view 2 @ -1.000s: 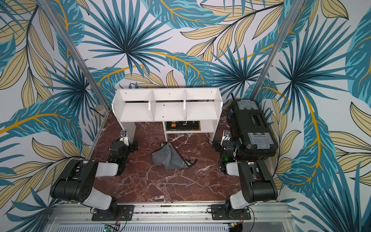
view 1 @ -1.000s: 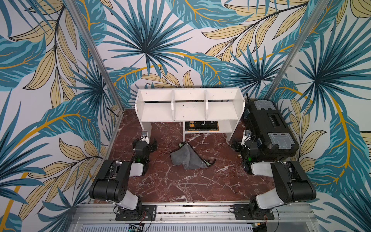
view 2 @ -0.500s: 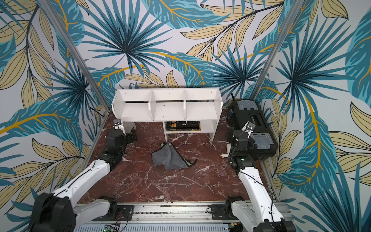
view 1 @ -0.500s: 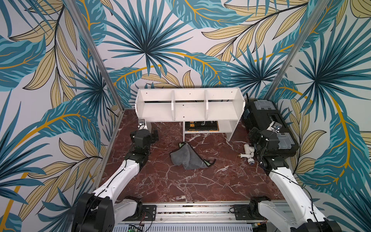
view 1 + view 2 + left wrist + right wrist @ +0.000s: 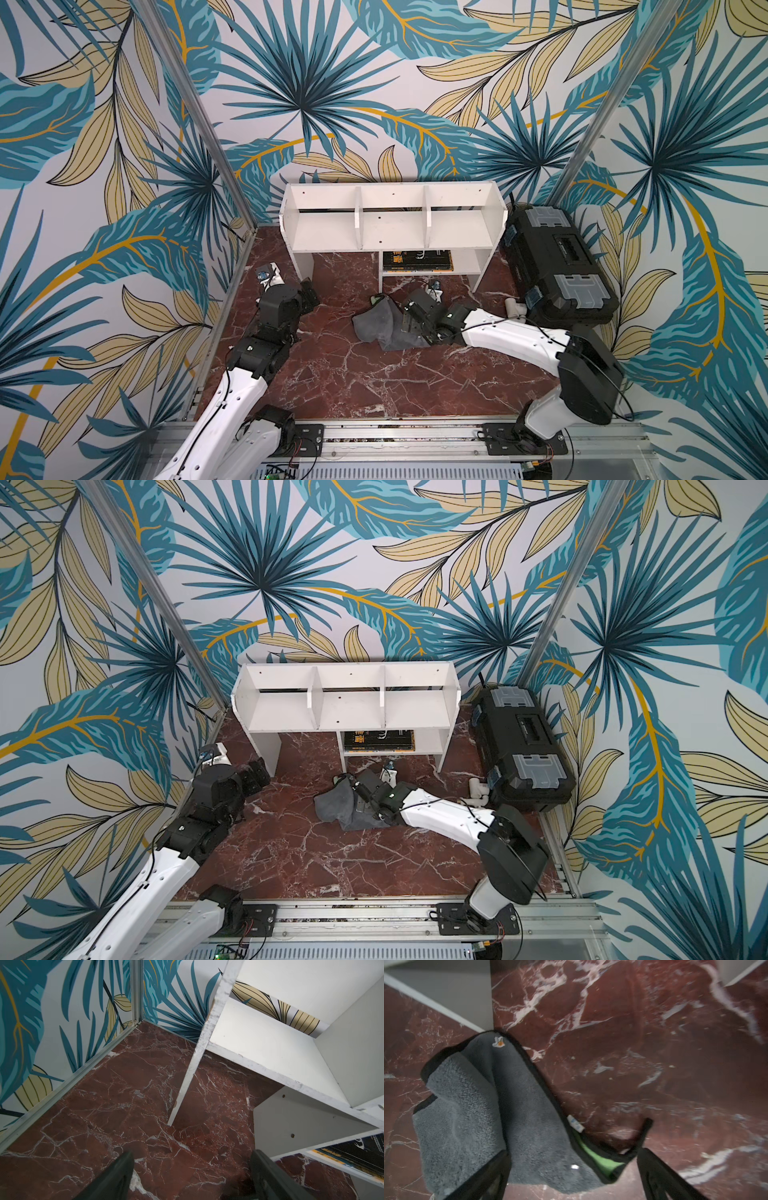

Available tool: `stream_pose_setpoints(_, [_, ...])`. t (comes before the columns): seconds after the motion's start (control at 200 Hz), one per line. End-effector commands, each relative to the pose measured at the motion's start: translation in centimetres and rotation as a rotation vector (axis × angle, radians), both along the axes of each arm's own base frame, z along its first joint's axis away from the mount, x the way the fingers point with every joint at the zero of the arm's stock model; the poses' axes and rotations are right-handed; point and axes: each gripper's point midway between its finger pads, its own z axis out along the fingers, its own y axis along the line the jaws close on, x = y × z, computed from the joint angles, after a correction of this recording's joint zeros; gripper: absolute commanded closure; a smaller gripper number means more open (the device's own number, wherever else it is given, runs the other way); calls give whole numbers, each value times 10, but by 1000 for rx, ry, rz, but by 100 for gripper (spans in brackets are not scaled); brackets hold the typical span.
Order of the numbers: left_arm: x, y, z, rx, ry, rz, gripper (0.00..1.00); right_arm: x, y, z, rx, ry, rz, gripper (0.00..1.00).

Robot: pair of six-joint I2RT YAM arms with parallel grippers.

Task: Wipe the bookshelf clean with a cloth
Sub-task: Pick up the cleaning item at the center of the board.

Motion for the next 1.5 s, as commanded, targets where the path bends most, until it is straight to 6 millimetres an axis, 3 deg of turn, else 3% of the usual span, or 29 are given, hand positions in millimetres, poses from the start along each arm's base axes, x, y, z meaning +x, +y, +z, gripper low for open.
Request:
stream_pose_setpoints(0.0, [-4,-14,11,-41,1,-74,8,4,31,-2,72,34,-28,1])
stream_pose_setpoints(0.05, [-5,-17,8,-44,16,-91,8,1,43,-8,119,56,-24,0])
stream_pose_setpoints(0.22, [-12,-29,2,-73,25,-159,8,-11,58,-12,179,41,-108,1])
stream_pose_setpoints(0.33, [-15,-29,6,-49,29,-177,8,-13,53,-28,79,103,-175,0])
stream_pose_setpoints(0.486, [-19,-25,22,-35,29,-164,7,-24,54,-73,62,192,-220,2])
stream_pose_setpoints(0.596, [-22,-22,44,-38,-12,-156,7,-25,52,-84,24,196,-196,6])
stream_pose_setpoints(0.721, [-21,-6,81,20,-88,-86,1,-19,56,-85,3,172,-132,25])
stream_pose_setpoints(0.776, [-18,1,97,63,-102,-48,0,-18,62,-88,29,158,-92,41])
stream_pose_setpoints(0.846, [-9,10,119,107,-117,3,0,-15,66,-89,66,129,-51,70])
stream_pose_setpoints(0.921, [6,15,140,127,-125,28,0,-11,65,-84,99,84,-14,100])
stream_pose_setpoints(1.041, [31,24,167,83,-163,55,0,-5,70,-53,173,-39,81,100])
stream_pose_setpoints(1.202, [64,31,182,91,-181,63,0,-8,48,-20,131,-161,82,100])
stream_pose_setpoints(1.347, [92,38,176,135,-179,74,0,-12,36,3,125,-293,74,100])
stream_pose_setpoints(1.497, [122,47,147,155,-119,58,0,-11,28,17,19,-354,80,100])
